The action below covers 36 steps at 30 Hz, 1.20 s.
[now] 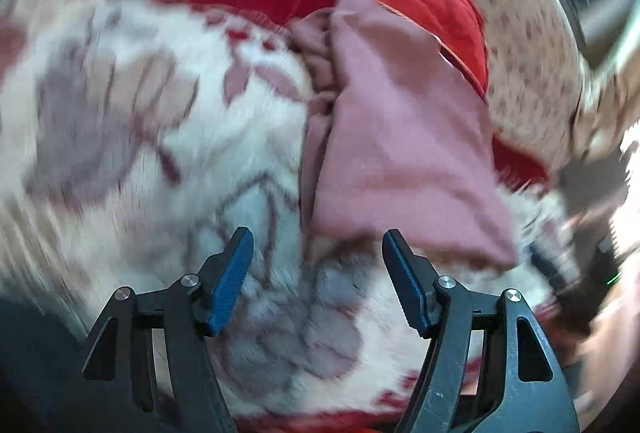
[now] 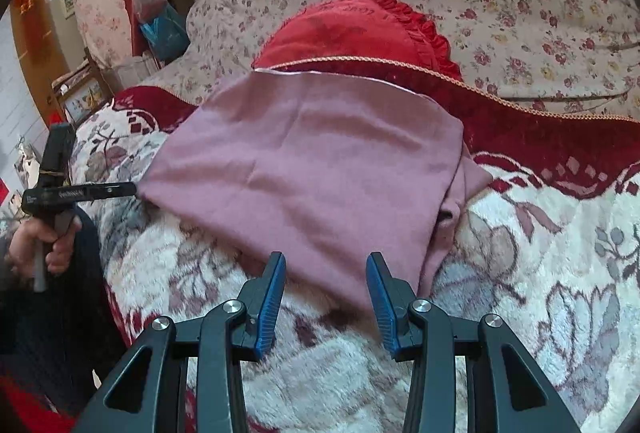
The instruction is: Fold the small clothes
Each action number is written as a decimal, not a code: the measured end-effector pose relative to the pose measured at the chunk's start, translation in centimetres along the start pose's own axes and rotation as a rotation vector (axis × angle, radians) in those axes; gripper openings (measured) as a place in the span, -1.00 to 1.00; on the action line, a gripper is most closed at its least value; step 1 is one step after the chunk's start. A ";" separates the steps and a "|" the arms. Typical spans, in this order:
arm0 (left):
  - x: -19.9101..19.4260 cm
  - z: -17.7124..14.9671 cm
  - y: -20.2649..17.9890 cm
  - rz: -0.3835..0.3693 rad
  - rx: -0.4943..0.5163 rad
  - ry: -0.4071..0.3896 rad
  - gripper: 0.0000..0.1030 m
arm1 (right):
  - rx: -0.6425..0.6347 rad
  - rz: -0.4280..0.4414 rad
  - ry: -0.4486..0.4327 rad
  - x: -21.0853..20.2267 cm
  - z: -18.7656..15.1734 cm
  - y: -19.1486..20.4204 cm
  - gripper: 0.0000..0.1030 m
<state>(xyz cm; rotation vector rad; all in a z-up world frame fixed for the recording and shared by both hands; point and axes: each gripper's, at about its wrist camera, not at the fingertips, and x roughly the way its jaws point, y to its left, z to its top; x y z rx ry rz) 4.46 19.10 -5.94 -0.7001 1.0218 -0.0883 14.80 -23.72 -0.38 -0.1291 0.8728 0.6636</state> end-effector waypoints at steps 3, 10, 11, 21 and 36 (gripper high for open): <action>0.8 -0.5 0.6 -0.171 -0.151 0.064 0.32 | -0.016 0.010 0.009 0.6 0.3 0.6 -0.23; 3.0 1.1 1.3 -0.283 -0.296 0.021 0.52 | -0.047 0.032 0.018 1.4 0.5 1.9 -0.23; 3.2 1.5 1.6 -0.306 -0.320 0.006 0.52 | -0.048 0.034 0.016 1.4 0.5 1.9 -0.23; 3.6 2.1 1.7 -0.323 -0.279 -0.067 -0.66 | 0.010 0.052 -0.082 0.6 1.7 1.5 -0.23; 3.1 0.3 -3.6 -0.318 0.027 -0.220 -0.85 | -0.167 0.241 0.123 16.8 19.6 19.8 -0.15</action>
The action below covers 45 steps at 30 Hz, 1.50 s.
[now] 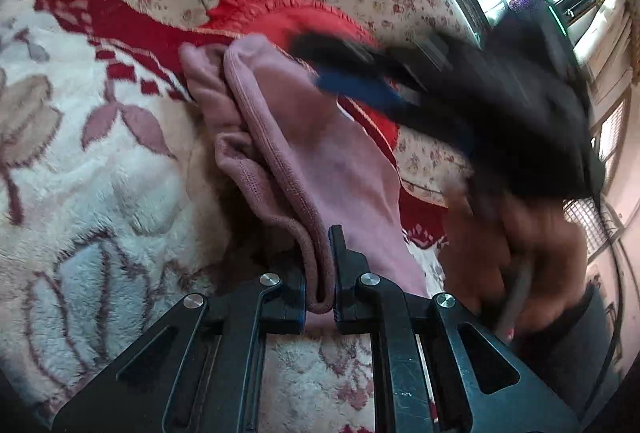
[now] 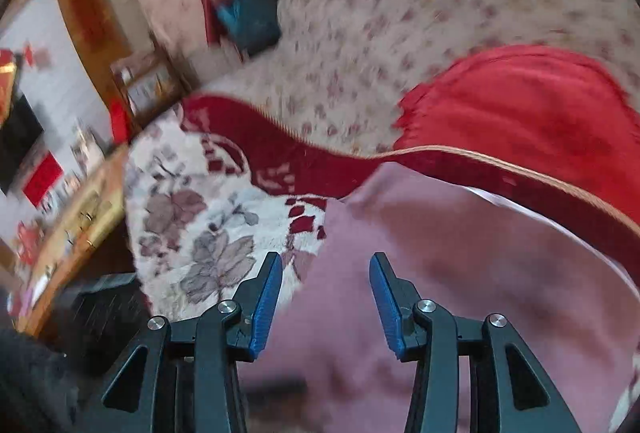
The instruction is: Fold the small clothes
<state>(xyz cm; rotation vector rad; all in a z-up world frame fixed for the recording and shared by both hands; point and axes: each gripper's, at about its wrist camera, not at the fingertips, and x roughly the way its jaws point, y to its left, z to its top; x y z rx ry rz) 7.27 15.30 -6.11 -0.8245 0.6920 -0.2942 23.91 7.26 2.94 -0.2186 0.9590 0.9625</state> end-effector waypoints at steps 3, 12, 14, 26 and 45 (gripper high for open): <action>0.7 0.0 0.4 -0.030 -0.014 0.026 -0.85 | -0.034 -0.033 0.119 4.3 2.6 0.8 -0.08; 1.1 -0.1 1.3 -0.079 -0.046 0.060 -0.85 | -0.235 -0.277 0.358 12.4 3.6 2.1 -0.06; 1.0 -0.1 1.3 -0.080 -0.040 0.058 -0.85 | -0.281 -0.341 0.399 13.6 3.7 2.6 -0.06; 1.0 -0.6 0.7 -0.066 -0.017 0.047 -0.85 | -0.526 -0.541 0.538 16.4 2.0 5.2 -0.06; 2.1 -1.5 -5.6 -0.261 0.079 0.117 -0.85 | 0.147 -0.233 0.070 -3.3 1.0 -6.1 -0.80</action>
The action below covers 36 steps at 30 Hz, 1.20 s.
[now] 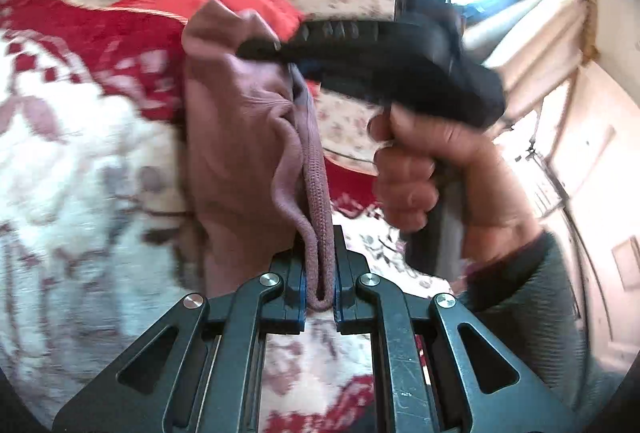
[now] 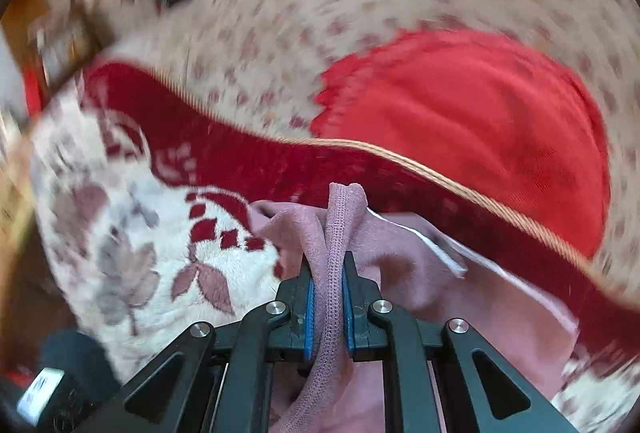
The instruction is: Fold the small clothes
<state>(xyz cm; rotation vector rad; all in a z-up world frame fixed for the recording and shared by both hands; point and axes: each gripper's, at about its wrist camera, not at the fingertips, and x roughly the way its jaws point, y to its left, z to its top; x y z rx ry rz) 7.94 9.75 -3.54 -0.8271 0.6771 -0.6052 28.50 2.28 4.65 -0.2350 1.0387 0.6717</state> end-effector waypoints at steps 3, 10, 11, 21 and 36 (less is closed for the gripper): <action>2.7 -0.6 -2.1 -0.016 0.040 0.047 -0.85 | 0.106 0.048 -0.070 -3.1 -2.8 -4.8 -0.80; 9.8 -3.4 -5.7 -0.009 0.103 0.163 -0.85 | 0.335 0.129 -0.218 -5.4 -9.9 -15.6 -0.80; 11.0 -3.7 -6.0 -0.002 0.109 0.175 -0.85 | 0.371 0.144 -0.230 -5.3 -11.2 -17.3 -0.80; 17.2 -5.1 -7.2 0.026 0.080 0.241 -0.85 | 0.491 0.189 -0.215 -4.5 -15.1 -24.4 -0.80; 13.2 -4.4 -6.5 0.165 0.172 0.264 -0.37 | 0.606 -0.158 -0.166 -5.5 -18.8 -28.7 -0.63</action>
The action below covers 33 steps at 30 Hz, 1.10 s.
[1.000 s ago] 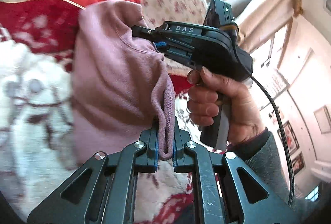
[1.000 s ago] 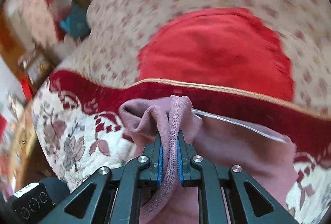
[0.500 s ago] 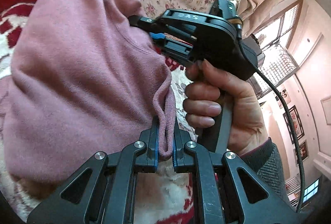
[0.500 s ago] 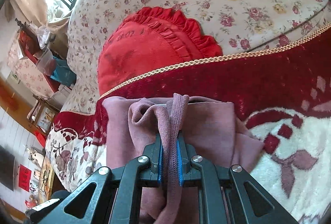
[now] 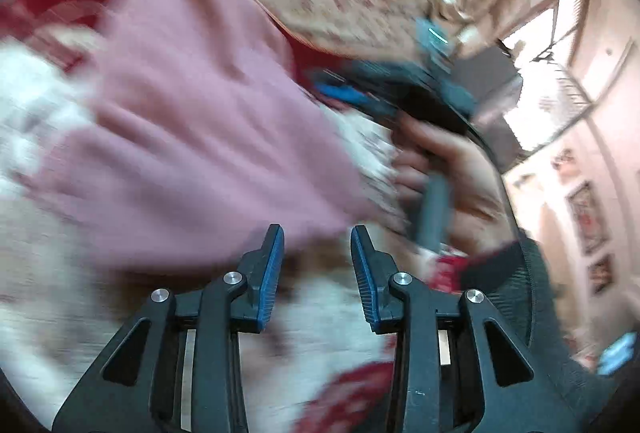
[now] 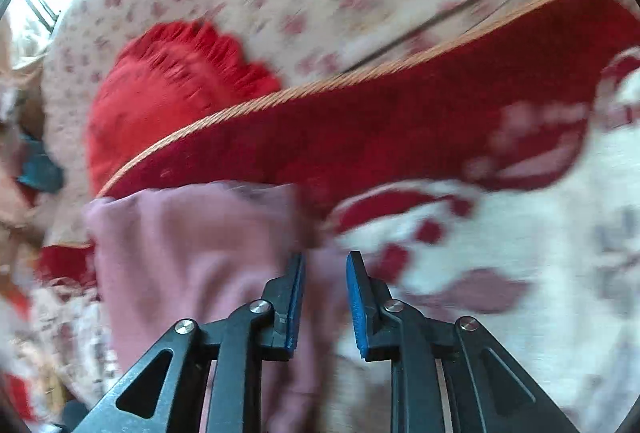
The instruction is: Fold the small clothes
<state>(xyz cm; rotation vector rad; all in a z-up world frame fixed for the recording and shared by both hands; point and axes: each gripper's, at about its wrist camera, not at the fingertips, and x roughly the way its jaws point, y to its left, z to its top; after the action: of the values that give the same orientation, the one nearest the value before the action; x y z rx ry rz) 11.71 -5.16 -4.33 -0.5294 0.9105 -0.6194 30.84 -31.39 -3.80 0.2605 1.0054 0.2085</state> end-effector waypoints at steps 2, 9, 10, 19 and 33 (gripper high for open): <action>-1.8 0.8 1.1 0.102 0.035 -0.061 -0.37 | -0.078 0.087 -0.035 -2.4 -0.4 1.2 -0.63; 0.1 0.2 3.6 0.215 0.054 -0.070 -0.38 | -0.531 0.292 0.041 -3.7 -5.9 9.8 -0.63; 0.2 -0.1 3.4 0.224 0.074 -0.078 -0.38 | -0.523 0.224 0.100 -1.7 -6.4 9.2 -0.63; -1.8 2.2 2.1 0.222 0.091 -0.141 -0.37 | -0.351 0.235 0.107 -1.3 -4.8 6.6 -0.76; 8.8 18.7 6.1 0.465 0.150 -0.039 -0.38 | -0.081 0.086 0.027 4.9 1.6 6.8 -0.70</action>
<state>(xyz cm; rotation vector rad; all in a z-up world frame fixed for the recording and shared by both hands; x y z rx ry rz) 33.24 -3.93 -3.63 -0.1817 0.9031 -0.2502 34.40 -23.75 -4.76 0.2283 1.0106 0.3312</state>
